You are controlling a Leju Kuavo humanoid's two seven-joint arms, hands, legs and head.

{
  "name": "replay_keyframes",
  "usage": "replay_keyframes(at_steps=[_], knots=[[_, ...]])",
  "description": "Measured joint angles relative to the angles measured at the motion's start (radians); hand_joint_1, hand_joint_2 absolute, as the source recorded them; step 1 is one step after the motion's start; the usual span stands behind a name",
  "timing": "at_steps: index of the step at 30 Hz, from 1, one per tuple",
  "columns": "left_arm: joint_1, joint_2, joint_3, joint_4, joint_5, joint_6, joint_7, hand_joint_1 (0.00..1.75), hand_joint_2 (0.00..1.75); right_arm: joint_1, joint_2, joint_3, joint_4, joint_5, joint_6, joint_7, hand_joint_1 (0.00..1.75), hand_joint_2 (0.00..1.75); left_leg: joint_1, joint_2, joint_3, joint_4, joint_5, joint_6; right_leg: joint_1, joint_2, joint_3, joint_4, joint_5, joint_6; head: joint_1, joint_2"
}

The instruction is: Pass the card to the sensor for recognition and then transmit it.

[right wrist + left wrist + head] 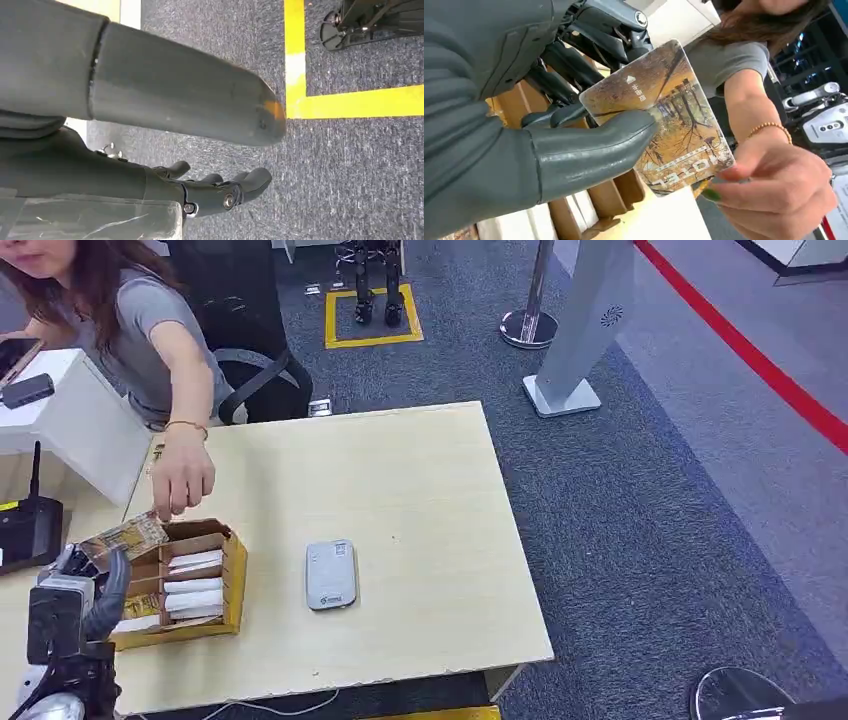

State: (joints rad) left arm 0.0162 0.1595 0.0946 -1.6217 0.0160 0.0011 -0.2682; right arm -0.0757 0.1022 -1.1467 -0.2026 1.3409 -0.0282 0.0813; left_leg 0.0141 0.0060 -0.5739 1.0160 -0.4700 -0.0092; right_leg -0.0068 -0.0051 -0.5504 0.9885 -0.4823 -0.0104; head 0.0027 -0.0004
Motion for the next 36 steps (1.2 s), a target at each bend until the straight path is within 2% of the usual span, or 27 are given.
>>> replay_keyframes(at_steps=[13,21,32,36], knots=[[-0.014,-0.010,-0.024,0.000,-0.096,0.031,0.006,1.75,1.75,-0.002,0.000,0.008,0.000,0.006,0.000,-0.001,0.00,0.00,0.000,0.000,0.000,0.000,0.000,0.000,0.000,0.000,0.000,0.000,0.000,0.000,0.000,0.000],[-0.063,-0.017,-0.136,0.024,-0.336,0.103,0.032,1.75,1.75,-0.007,0.000,0.009,0.000,0.009,0.002,-0.011,0.00,0.00,0.000,0.000,0.000,0.000,0.000,0.000,0.000,0.000,0.000,0.000,0.001,0.000,0.000,0.000],[-0.114,-0.034,-0.318,0.073,-0.606,0.182,0.085,1.75,1.75,-0.007,0.000,0.009,0.000,0.010,0.007,-0.004,0.00,0.00,0.000,0.000,0.000,0.001,0.000,0.000,0.000,0.000,0.000,0.000,0.001,0.000,0.000,0.000],[-0.136,-0.034,-0.382,0.098,-0.784,0.238,0.131,1.75,1.75,-0.008,0.000,0.009,0.000,0.014,0.015,-0.001,0.00,0.00,0.000,0.000,0.000,0.001,0.000,0.000,0.000,0.000,0.000,0.000,0.001,0.000,0.000,0.000]])
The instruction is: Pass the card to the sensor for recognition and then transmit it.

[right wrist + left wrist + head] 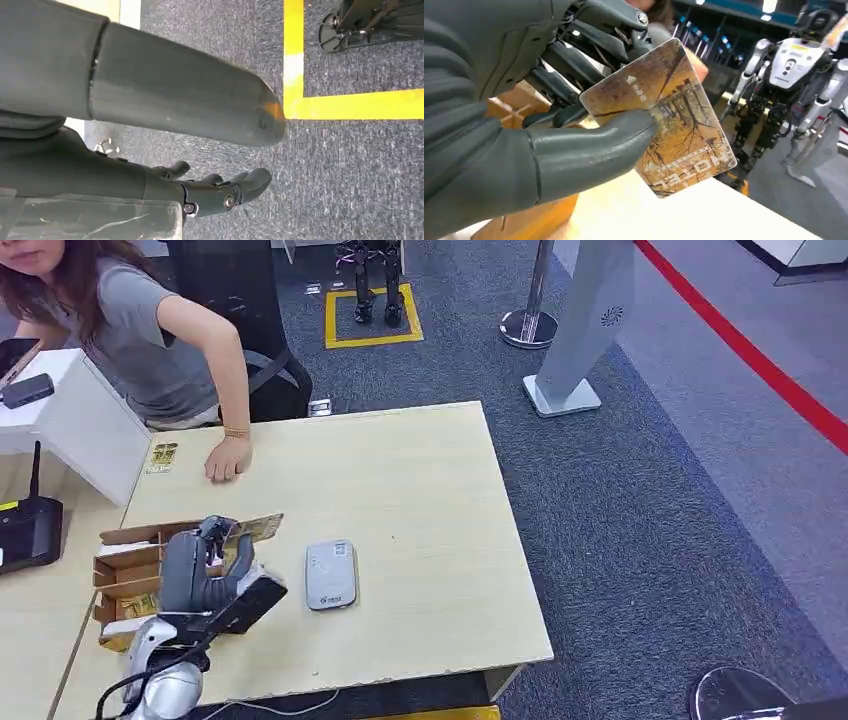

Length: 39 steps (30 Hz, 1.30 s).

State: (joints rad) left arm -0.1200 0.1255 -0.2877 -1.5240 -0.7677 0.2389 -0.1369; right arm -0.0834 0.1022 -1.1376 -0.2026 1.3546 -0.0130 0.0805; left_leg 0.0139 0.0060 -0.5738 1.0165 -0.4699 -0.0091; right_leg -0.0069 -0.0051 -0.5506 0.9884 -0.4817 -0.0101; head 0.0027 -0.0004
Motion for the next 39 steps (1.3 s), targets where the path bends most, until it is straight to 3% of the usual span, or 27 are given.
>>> replay_keyframes(at_steps=[9,17,26,39], knots=[[-0.062,0.005,-0.131,0.086,-0.380,0.077,0.140,1.75,1.75,-0.001,0.000,0.007,0.000,0.014,0.004,0.000,0.00,0.00,0.000,0.000,0.000,0.000,0.000,0.000,0.000,0.000,0.000,0.000,0.000,0.000,0.000,0.000],[-0.116,0.015,-0.223,0.185,-0.551,0.104,0.198,1.75,1.75,-0.002,0.000,0.019,0.000,0.019,0.004,0.000,0.00,0.00,0.000,0.000,0.000,0.000,0.000,0.000,0.000,0.000,0.000,0.000,0.000,0.000,0.000,0.000],[-0.168,0.020,-0.298,0.298,-0.644,0.096,0.230,1.75,1.75,-0.003,0.000,0.026,0.000,0.023,0.006,0.000,0.00,0.00,0.000,0.000,0.000,0.000,0.000,0.000,0.000,0.000,0.000,0.000,0.000,0.000,0.000,0.000],[-0.227,0.006,-0.380,0.465,-0.688,0.045,0.249,1.75,1.75,-0.004,0.000,0.032,0.000,0.029,0.007,0.003,0.00,0.00,0.000,0.000,0.000,0.000,0.000,0.000,0.000,0.000,0.000,0.000,0.000,0.000,0.000,0.000]])
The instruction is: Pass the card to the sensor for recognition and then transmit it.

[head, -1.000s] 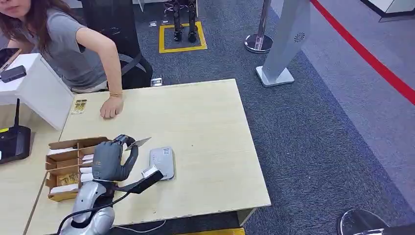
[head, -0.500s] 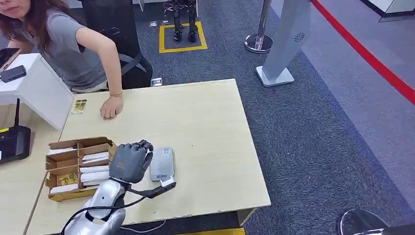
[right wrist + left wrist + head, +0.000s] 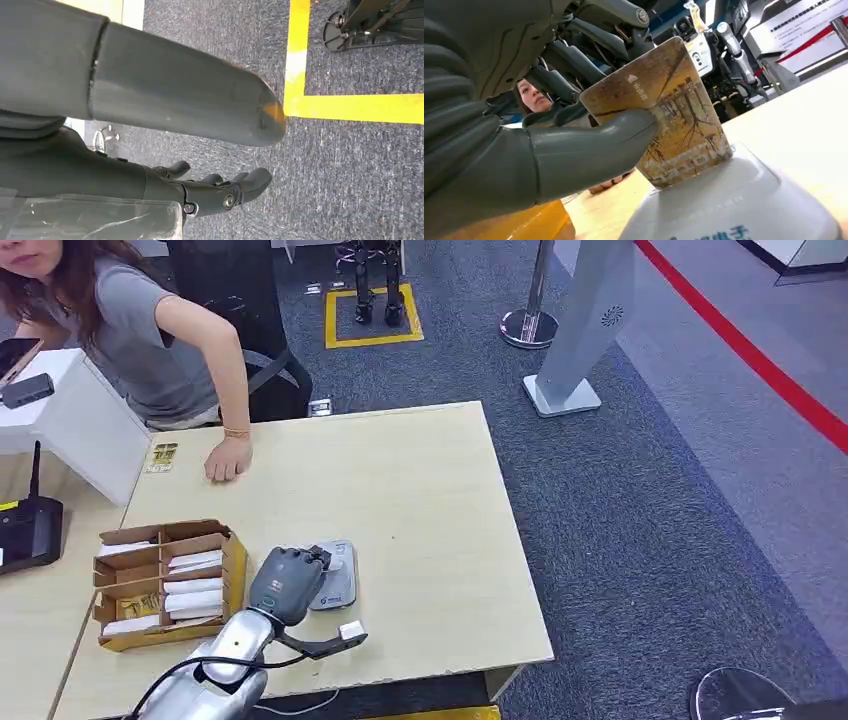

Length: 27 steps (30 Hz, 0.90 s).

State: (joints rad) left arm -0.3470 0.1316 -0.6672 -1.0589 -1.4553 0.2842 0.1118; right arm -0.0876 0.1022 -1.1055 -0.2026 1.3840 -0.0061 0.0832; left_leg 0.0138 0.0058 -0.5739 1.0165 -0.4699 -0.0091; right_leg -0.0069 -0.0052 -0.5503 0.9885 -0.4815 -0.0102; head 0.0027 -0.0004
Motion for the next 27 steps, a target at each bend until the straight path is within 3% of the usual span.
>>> replay_keyframes(at_steps=[8,16,27], knots=[[-0.021,-0.016,-0.018,0.059,0.000,0.005,0.000,1.75,1.75,0.000,0.000,0.000,0.000,0.002,0.000,0.000,0.00,0.00,0.000,0.000,0.000,0.000,0.000,0.000,0.000,0.000,0.001,0.000,0.000,0.000,0.000,0.000],[-0.029,-0.018,-0.021,0.065,-0.018,0.056,0.032,1.75,1.75,0.000,-0.001,0.000,0.000,-0.002,-0.001,0.000,0.00,0.00,0.000,0.000,0.001,0.000,0.000,0.000,0.000,0.000,0.001,0.000,0.000,0.000,0.000,0.000],[-0.027,0.042,0.009,-0.095,-0.056,0.140,0.076,1.75,1.75,0.001,-0.001,0.000,0.000,-0.012,-0.005,-0.002,0.00,0.00,0.000,0.000,0.000,0.000,0.000,0.000,0.000,0.000,0.001,0.000,0.000,0.000,0.000,0.000]])
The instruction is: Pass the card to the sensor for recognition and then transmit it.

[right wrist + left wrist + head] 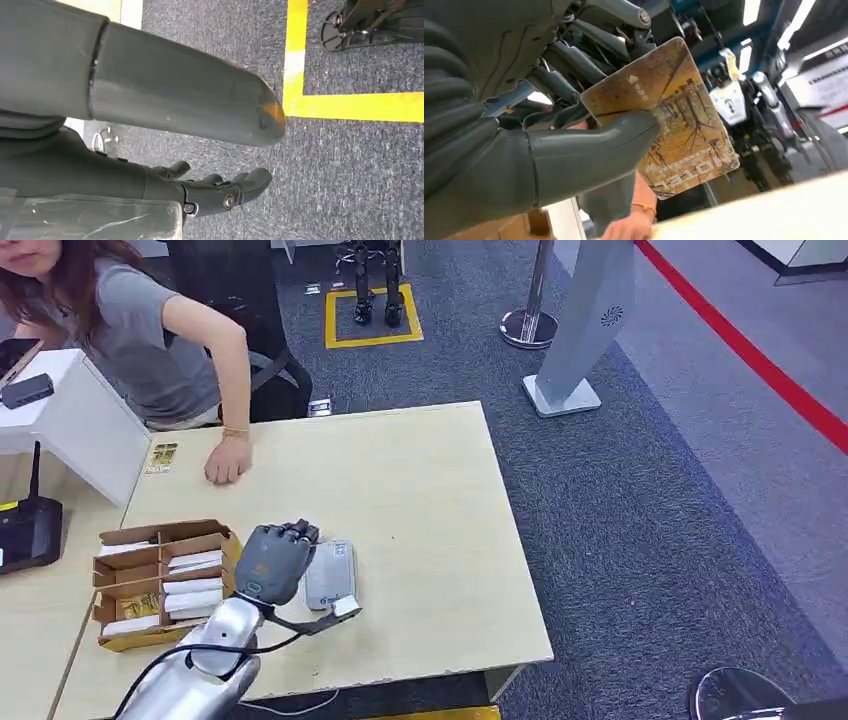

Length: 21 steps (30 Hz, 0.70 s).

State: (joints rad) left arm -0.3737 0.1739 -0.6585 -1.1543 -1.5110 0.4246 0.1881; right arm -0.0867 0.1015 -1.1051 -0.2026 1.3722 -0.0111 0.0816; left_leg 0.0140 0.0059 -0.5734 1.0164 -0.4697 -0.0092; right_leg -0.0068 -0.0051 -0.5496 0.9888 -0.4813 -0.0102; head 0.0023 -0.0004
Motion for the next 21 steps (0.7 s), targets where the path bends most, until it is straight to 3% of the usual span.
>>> replay_keyframes(at_steps=[5,8,11,15,18,21], knots=[[0.021,0.031,0.066,-0.099,0.007,0.081,0.003,1.75,1.75,0.001,0.000,0.000,0.000,-0.002,-0.002,0.000,0.00,0.00,0.000,0.000,0.000,0.000,0.000,0.000,0.000,0.000,0.000,0.000,0.000,0.000,0.000,0.000],[0.043,0.042,0.149,-0.158,0.268,0.120,-0.076,1.75,1.75,0.001,0.000,0.000,0.000,-0.005,-0.002,0.000,0.00,0.00,0.000,0.001,0.000,0.000,0.000,0.000,0.000,0.000,0.000,0.000,0.000,0.000,0.000,0.000],[0.066,0.043,0.278,-0.177,0.679,0.090,-0.222,1.75,1.75,0.002,0.000,0.000,0.000,-0.008,-0.002,-0.001,0.00,0.00,0.000,0.001,0.000,0.000,0.000,0.000,0.000,0.001,0.000,0.000,0.000,0.000,0.000,0.000],[0.092,0.044,0.428,-0.176,0.964,-0.020,-0.355,1.75,1.75,0.002,0.000,0.000,0.000,-0.008,-0.002,-0.001,0.00,0.00,0.001,0.000,0.000,0.000,0.001,-0.001,0.000,0.001,-0.001,0.001,0.000,0.000,0.000,0.000],[0.114,0.035,0.510,-0.168,1.076,-0.094,-0.401,1.75,1.75,0.002,0.000,0.000,0.000,-0.008,-0.003,-0.001,0.00,0.00,0.000,0.000,0.000,0.000,0.001,-0.001,0.000,0.001,-0.001,0.001,0.000,0.000,0.000,0.000],[0.124,0.029,0.557,-0.160,1.094,-0.108,-0.409,1.75,1.75,0.002,0.000,0.000,0.000,-0.008,-0.005,-0.001,0.00,0.00,0.000,0.000,0.000,0.000,0.001,-0.001,0.000,0.001,-0.001,0.000,0.000,0.000,0.000,0.000]])
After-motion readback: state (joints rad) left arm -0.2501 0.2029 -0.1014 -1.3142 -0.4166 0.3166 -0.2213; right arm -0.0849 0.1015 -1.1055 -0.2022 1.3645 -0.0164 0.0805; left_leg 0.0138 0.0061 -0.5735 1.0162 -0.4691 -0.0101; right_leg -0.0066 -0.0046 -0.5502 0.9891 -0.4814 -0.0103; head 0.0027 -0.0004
